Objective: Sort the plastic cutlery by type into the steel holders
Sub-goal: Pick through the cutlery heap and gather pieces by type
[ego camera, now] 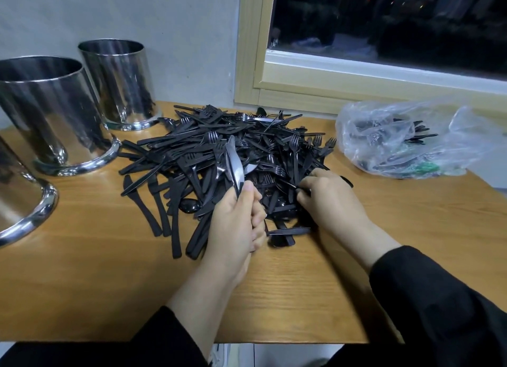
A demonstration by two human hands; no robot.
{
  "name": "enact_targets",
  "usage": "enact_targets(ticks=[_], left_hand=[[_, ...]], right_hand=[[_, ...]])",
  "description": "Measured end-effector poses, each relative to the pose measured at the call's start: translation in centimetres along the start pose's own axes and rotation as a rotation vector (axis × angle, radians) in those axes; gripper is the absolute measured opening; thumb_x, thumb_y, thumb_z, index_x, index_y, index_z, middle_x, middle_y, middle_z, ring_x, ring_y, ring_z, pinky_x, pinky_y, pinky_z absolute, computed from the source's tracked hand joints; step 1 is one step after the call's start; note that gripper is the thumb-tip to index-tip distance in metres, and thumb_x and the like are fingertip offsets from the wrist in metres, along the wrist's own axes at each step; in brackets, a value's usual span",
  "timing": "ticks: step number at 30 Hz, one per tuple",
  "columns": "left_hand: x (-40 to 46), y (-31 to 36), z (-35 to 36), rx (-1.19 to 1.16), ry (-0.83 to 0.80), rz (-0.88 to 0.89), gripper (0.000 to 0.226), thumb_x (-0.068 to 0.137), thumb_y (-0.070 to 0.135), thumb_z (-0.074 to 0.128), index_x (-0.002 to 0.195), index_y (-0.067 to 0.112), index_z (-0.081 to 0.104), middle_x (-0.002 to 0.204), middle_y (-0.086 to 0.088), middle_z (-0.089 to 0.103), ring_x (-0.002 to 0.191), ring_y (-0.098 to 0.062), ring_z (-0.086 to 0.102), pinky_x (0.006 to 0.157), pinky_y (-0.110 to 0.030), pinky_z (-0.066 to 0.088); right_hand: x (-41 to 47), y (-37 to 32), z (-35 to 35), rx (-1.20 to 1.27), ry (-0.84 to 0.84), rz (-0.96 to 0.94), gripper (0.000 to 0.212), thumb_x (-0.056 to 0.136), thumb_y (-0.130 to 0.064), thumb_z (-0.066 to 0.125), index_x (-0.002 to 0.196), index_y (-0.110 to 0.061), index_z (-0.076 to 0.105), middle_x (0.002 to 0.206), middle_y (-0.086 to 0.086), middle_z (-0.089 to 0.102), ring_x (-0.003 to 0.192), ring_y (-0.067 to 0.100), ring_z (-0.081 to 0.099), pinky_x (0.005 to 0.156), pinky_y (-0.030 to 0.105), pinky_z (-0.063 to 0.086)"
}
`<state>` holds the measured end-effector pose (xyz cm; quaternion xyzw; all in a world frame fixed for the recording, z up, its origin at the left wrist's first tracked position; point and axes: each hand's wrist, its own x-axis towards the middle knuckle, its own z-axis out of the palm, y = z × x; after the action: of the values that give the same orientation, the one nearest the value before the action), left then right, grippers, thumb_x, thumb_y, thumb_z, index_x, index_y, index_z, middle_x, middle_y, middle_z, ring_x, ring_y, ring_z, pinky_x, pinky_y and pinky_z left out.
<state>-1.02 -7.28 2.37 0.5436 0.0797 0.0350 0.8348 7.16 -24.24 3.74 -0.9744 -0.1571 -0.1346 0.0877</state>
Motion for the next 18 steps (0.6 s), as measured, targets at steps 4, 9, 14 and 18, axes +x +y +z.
enact_targets(ticks=[4,9,14,18], left_hand=[[0.0,0.0,0.0,-0.037,0.011,-0.007,0.024,0.109,0.029,0.046,0.102,0.008,0.056,0.061,0.001,0.04,0.044,-0.01,0.026,0.039,-0.023,0.017],[0.0,0.0,0.0,-0.019,-0.018,0.029,0.026,0.11,0.027,0.044,0.108,0.006,0.059,0.064,-0.002,0.043,0.045,-0.012,0.029,0.04,-0.025,0.023],[-0.2,0.0,0.1,0.03,-0.034,0.066,0.028,0.11,0.027,0.043,0.111,0.007,0.062,0.066,-0.005,0.049,0.048,-0.016,0.038,0.044,-0.03,0.034],[-0.1,-0.1,0.2,0.043,-0.014,0.107,0.031,0.11,0.026,0.042,0.107,0.008,0.066,0.072,-0.006,0.058,0.058,-0.021,0.051,0.053,-0.034,0.046]], right_hand=[[0.4,0.2,-0.2,0.052,0.044,-0.003,0.017,0.093,-0.02,0.063,0.094,-0.007,0.074,0.088,0.006,0.061,0.087,0.03,0.06,0.074,0.037,0.047],[1.1,-0.1,-2.3,0.416,0.188,0.154,0.02,0.099,-0.025,0.062,0.108,-0.012,0.073,0.1,-0.001,0.069,0.094,0.015,0.061,0.079,0.024,0.042],[1.6,-0.6,-4.7,0.712,0.299,0.235,0.011,0.098,-0.029,0.063,0.091,-0.025,0.07,0.074,-0.014,0.065,0.07,0.0,0.058,0.066,0.015,0.041],[1.5,-1.7,-6.7,1.007,0.321,0.255,0.018,0.099,-0.018,0.062,0.082,-0.02,0.069,0.063,-0.011,0.063,0.06,0.004,0.055,0.062,0.016,0.044]])
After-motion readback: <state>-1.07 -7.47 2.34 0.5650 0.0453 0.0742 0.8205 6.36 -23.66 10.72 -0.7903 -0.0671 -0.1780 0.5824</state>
